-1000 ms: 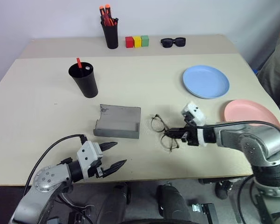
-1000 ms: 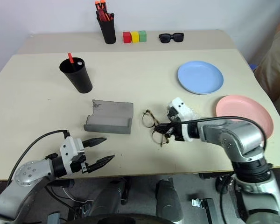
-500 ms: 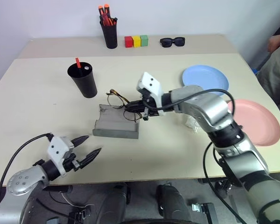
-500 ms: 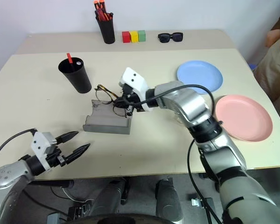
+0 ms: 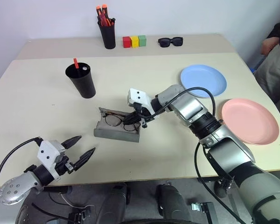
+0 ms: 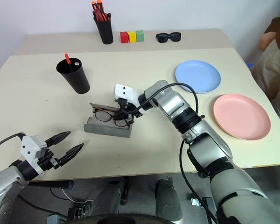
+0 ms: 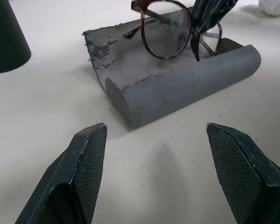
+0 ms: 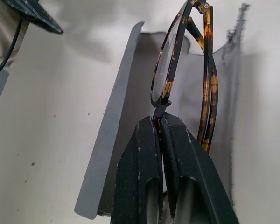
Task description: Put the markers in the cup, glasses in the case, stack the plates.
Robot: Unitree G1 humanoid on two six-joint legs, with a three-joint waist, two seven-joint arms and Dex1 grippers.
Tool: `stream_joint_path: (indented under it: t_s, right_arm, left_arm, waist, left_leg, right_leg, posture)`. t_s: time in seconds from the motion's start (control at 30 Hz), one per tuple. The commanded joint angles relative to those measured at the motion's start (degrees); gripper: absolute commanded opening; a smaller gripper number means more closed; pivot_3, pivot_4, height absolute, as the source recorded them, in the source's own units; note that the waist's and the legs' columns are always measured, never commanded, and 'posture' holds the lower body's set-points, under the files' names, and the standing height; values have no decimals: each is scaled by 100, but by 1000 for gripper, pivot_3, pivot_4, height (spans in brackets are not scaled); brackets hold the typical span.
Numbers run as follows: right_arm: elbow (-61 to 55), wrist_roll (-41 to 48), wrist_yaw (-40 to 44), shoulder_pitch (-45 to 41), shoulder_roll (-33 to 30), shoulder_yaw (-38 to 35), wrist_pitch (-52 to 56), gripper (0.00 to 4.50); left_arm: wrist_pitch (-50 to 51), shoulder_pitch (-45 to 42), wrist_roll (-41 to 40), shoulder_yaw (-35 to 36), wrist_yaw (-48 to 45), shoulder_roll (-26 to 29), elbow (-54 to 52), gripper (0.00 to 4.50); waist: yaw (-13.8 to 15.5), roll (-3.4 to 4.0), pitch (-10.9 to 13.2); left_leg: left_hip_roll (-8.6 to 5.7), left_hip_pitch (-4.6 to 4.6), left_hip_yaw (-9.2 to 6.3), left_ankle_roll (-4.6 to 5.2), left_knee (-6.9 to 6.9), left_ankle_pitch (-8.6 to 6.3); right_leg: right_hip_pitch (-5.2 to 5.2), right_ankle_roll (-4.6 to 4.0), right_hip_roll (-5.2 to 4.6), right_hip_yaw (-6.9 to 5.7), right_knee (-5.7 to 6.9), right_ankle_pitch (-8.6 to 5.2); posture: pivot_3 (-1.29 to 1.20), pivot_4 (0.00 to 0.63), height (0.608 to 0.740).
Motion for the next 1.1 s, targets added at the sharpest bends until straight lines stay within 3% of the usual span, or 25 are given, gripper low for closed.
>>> stream_joint_path:
  t_s: [0.03, 0.17, 0.33, 0.43, 0.6, 0.77, 1.0, 1.1]
  right_arm:
    - [-21, -71, 142, -140, 110, -123, -37, 1369]
    - [-99, -87, 63, -152, 177, -330, 21, 3416]
    - [-581, 53, -223, -97, 90, -807, 144, 3416]
    - [-1391, 146, -424, 253, -141, -1147, 117, 3457]
    - [-2968, 329, -893, 1270, -690, -1678, 531, 3457]
    - [-4199, 445, -1235, 2217, -1238, -1946, 1046, 3457]
    - [-5153, 461, -1815, 3181, -1819, -2322, 1435, 3457]
    - [-5470, 333, -2083, 3593, -2031, -2428, 1245, 3457]
  left_arm:
    - [22, -108, -57, -27, 21, 40, -156, 3494]
    - [-57, -262, -3, -55, -57, 56, 83, 3494]
    - [204, -737, -264, -46, 136, -70, 271, 3494]
    - [684, -1262, -637, -59, 329, -124, 235, 2673]
    - [1457, -2747, -687, -614, 543, -64, 582, 275]
    - [2344, -4527, -669, -1215, 604, -121, 1348, 275]
    - [3122, -6750, 487, -2826, -65, 160, 3389, 275]
    - [3245, -7284, 556, -3001, -413, 31, 4078, 275]
  waist:
    - [-1, 0, 0]
    - [-4, 1, 0]
    - [14, 1, 1]
    - [29, 0, 0]
    - [123, -5, -3]
    - [76, -4, -2]
    - [31, -5, -1]
    - [17, -8, 0]
  left_leg:
    - [0, 0, 0, -1, 0, 1]
    - [-1, 0, 1, -2, -1, 1]
    - [-2, 1, -1, -5, 0, 3]
    - [-1, 0, -5, -6, 0, 4]
    - [-7, 2, -13, -4, 9, 7]
    - [-12, 2, -2, 5, 18, 14]
    - [-14, 6, 9, 5, 17, 18]
    - [-12, 5, 8, 6, 19, 18]
  right_leg:
    - [-1, 0, 0, 0, 0, 0]
    - [0, 1, 1, 1, 3, 0]
    - [-1, 12, 2, 1, 9, 6]
    - [-1, 17, 2, 0, 10, 9]
    - [8, 24, 2, -10, 10, 13]
    - [17, 38, 5, -3, 16, 22]
    - [22, 50, 13, -6, 27, 26]
    - [24, 51, 18, -5, 26, 26]
  posture:
    - [0, 150, 740]
    - [0, 150, 740]
    - [0, 150, 740]
    - [0, 150, 740]
    - [0, 150, 740]
    - [0, 150, 740]
    - [0, 150, 740]
    - [0, 150, 740]
